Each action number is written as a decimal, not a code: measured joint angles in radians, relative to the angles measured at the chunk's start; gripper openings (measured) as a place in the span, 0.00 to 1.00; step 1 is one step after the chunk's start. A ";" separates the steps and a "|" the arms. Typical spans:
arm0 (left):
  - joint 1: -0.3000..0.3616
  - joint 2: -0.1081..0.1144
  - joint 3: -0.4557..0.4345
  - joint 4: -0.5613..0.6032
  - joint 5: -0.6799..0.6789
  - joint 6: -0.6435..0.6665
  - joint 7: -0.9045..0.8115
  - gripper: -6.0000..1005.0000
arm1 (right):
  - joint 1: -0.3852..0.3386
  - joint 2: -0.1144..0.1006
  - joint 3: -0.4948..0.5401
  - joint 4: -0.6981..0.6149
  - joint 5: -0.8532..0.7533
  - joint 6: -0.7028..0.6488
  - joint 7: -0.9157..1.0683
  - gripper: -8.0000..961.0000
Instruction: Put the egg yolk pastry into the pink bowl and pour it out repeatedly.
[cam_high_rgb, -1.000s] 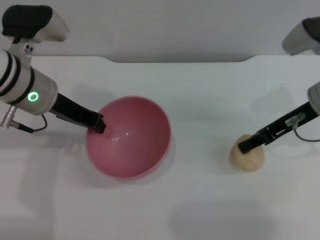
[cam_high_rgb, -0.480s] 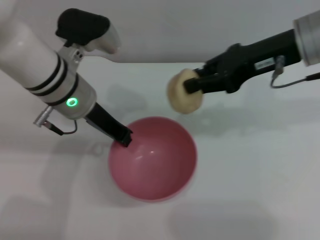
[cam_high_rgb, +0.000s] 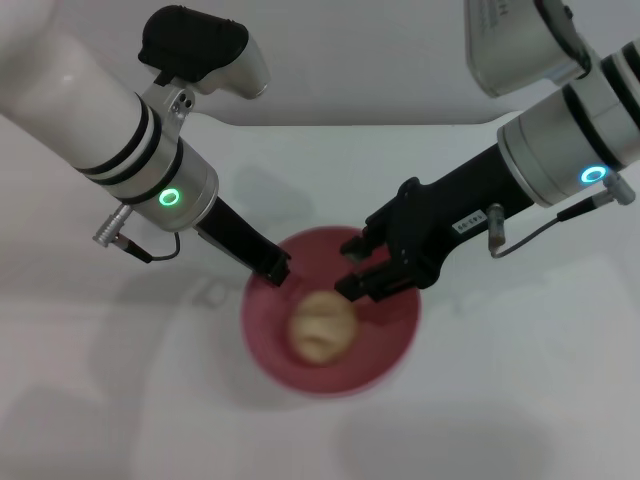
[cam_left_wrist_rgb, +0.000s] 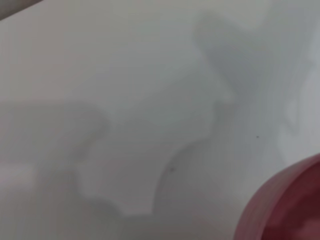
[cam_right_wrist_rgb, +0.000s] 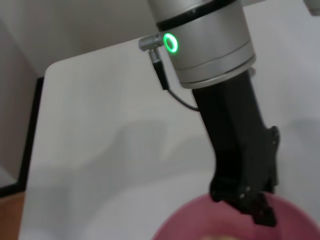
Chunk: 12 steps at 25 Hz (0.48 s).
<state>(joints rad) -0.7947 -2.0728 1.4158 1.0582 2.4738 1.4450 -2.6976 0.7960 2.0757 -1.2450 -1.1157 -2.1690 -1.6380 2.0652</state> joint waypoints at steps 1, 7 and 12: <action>0.000 0.001 0.000 0.001 0.000 -0.001 0.001 0.00 | -0.003 0.000 0.003 -0.003 0.000 0.008 0.009 0.19; 0.016 0.008 -0.004 0.007 0.007 -0.049 0.011 0.00 | -0.020 -0.002 0.090 -0.021 -0.019 0.026 0.101 0.43; 0.078 0.016 -0.020 0.049 0.009 -0.127 0.042 0.00 | -0.054 -0.007 0.241 -0.040 -0.116 0.017 0.231 0.49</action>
<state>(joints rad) -0.7165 -2.0565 1.3959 1.1070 2.4828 1.3180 -2.6558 0.7415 2.0689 -1.0045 -1.1553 -2.2854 -1.6214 2.2963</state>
